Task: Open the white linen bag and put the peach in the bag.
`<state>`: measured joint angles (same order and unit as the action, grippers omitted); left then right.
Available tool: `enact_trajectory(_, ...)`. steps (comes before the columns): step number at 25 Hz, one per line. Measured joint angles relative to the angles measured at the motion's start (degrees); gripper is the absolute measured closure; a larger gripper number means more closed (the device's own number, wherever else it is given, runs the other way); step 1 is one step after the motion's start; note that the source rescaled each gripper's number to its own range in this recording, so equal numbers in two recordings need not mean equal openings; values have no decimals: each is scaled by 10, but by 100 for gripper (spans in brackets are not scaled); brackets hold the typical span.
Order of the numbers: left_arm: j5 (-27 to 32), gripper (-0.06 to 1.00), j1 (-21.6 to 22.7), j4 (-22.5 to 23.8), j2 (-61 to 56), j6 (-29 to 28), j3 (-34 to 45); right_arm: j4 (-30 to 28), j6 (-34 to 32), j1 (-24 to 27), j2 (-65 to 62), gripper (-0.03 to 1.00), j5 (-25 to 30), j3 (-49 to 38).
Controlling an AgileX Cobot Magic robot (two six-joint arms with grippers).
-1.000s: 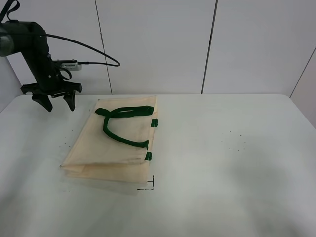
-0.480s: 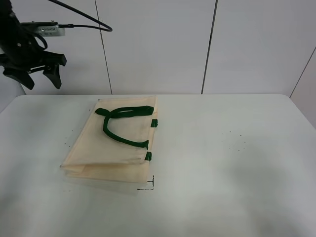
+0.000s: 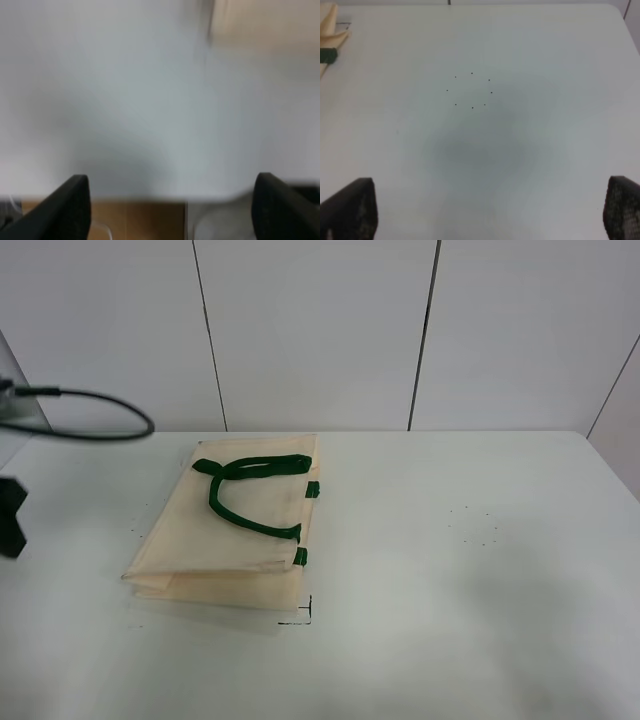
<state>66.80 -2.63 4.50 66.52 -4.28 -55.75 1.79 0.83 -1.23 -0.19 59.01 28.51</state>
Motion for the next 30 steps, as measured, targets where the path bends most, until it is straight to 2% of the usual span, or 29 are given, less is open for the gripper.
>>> enact_trajectory(6,-43,-5,0,0,-187,1,198,0,0,0,0,-3,0,0)
enact_trajectory(10,-54,-5,0,-1,-312,1,261,0,0,0,0,-3,0,0)
enact_trajectory(21,-64,-5,0,-11,-620,1,274,0,0,0,0,-3,0,0)
enact_trajectory(25,-64,-5,0,-11,-666,1,275,0,0,0,0,-3,0,0)
enact_trajectory(30,-64,-5,0,-11,-668,1,275,0,0,0,0,-3,0,0)
